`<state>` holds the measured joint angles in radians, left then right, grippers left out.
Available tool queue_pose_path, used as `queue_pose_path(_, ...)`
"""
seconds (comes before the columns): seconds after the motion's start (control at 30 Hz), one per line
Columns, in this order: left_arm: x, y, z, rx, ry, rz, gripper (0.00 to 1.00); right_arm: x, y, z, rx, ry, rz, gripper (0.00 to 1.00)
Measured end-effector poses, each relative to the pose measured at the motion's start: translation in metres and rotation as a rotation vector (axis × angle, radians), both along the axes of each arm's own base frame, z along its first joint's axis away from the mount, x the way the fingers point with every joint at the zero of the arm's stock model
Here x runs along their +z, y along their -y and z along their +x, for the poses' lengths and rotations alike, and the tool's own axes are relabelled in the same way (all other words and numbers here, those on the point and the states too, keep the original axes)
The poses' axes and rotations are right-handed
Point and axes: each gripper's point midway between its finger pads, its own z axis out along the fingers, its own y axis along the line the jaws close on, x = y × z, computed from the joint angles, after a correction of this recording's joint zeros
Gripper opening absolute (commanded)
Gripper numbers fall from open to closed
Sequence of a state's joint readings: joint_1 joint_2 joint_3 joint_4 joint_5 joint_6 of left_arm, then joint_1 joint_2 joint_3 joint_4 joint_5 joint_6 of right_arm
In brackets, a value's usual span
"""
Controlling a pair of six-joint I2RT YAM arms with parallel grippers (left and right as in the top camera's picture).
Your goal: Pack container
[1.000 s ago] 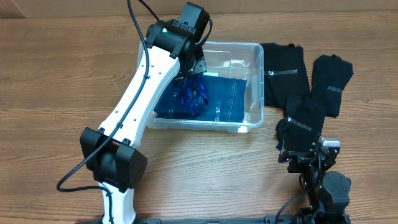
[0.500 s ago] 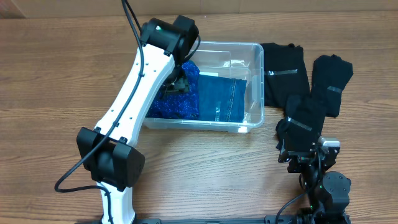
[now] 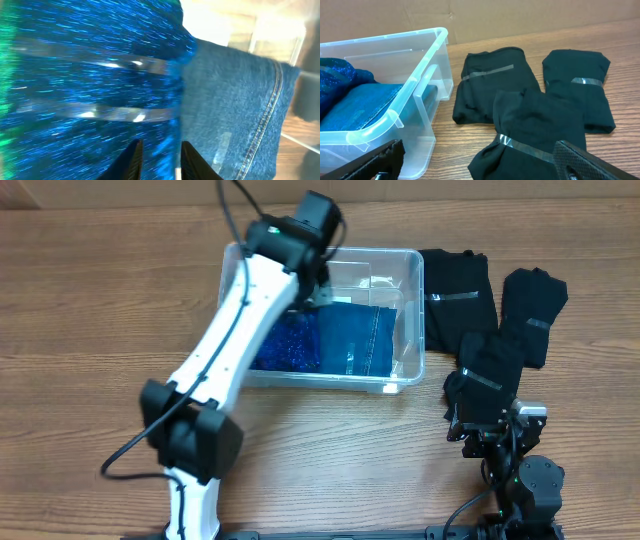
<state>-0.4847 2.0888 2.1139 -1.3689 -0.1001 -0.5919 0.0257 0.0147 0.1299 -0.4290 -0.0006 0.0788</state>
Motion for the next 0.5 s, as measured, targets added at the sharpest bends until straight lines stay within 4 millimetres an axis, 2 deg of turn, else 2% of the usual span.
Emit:
queue_pose_path(0.1, -0.040, 0.012, -0.002, -0.029, -0.080, 0.043, 0.38, 0.000, 0.000, 0.000, 0.000, 0.000, 0.000, 1.00)
queue_pose_path(0.17, -0.079, 0.013, -0.003, -0.033, -0.160, 0.084, 0.29, 0.000, 0.000, 0.000, 0.000, 0.000, 0.000, 1.00)
queue_pose_path(0.23, -0.111, 0.011, -0.004, -0.043, -0.227, 0.115, 0.33, 0.000, 0.000, 0.000, 0.000, 0.000, 0.000, 1.00)
queue_pose_path(0.37, -0.100, 0.013, -0.004, -0.078, -0.223, 0.105, 0.49, 0.000, 0.000, 0.000, 0.001, 0.000, 0.000, 1.00)
queue_pose_path(0.5, -0.078, 0.012, -0.007, -0.105, -0.238, 0.097, 0.77, 0.000, 0.000, 0.000, 0.000, 0.000, 0.000, 1.00)
